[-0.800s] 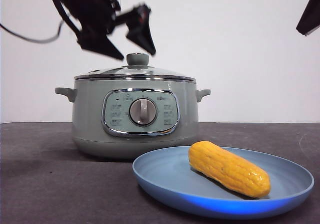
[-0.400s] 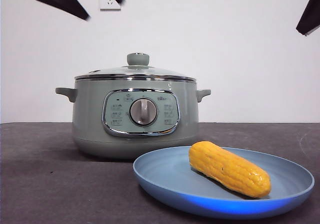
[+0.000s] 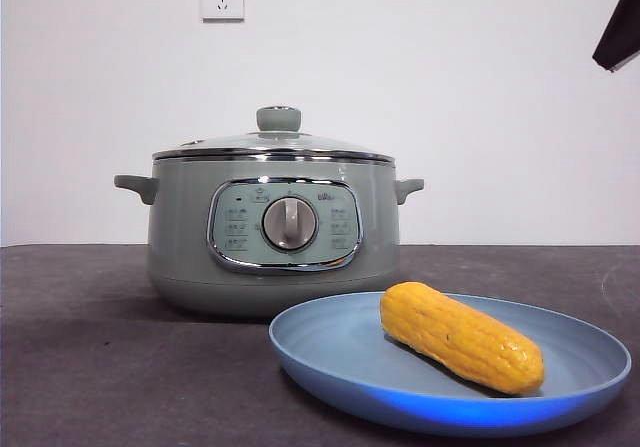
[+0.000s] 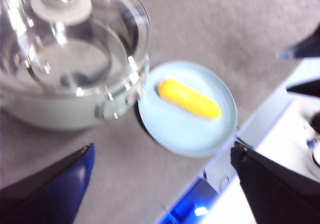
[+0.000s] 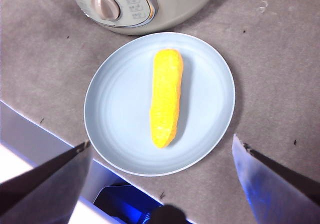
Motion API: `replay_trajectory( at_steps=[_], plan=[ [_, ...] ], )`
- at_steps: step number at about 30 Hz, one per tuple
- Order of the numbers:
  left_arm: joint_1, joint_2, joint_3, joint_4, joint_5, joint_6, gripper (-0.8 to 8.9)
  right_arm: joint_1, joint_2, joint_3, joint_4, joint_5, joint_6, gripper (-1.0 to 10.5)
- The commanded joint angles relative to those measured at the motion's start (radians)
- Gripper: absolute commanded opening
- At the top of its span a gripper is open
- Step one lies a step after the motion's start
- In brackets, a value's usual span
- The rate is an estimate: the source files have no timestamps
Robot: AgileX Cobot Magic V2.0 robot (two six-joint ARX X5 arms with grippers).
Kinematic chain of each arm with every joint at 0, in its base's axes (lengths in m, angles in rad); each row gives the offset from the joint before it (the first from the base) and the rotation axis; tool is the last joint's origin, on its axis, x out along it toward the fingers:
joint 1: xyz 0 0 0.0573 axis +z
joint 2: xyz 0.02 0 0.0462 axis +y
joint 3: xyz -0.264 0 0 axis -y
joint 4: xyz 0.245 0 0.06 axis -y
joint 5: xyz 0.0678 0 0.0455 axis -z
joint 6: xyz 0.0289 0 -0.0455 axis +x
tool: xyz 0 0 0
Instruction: Take the corn out from the steamer,put the corn on the plate,close the lid
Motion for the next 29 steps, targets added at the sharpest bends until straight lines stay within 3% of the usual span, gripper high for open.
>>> replay_trajectory(
  at_steps=[1, 4, 5, 10, 11, 29],
  plan=[
    [-0.003, -0.011, -0.010, -0.048, 0.004, -0.003, 2.48, 0.003, -0.001, 0.003, 0.004, -0.002, 0.003, 4.7],
    [-0.003, -0.011, -0.010, -0.079, 0.001, -0.003, 0.14, 0.003, -0.001, 0.003, 0.004, -0.011, 0.003, 4.6],
    [-0.003, -0.011, -0.010, -0.083, 0.001, -0.003, -0.17, 0.003, -0.001, 0.003, 0.004, -0.027, 0.003, 4.1],
    [-0.003, -0.011, -0.010, -0.083, 0.002, -0.003, -0.08, 0.003, -0.001, 0.003, 0.003, -0.053, 0.003, 0.1],
    [-0.003, -0.011, -0.010, -0.082, 0.002, -0.003, -0.08, 0.003, -0.001, 0.003, 0.003, -0.053, 0.003, -0.2],
    [-0.003, -0.011, -0.010, -0.080, 0.001, -0.003, -0.03, 0.002, -0.001, 0.003, 0.003, -0.048, 0.003, 0.0]
  ],
)
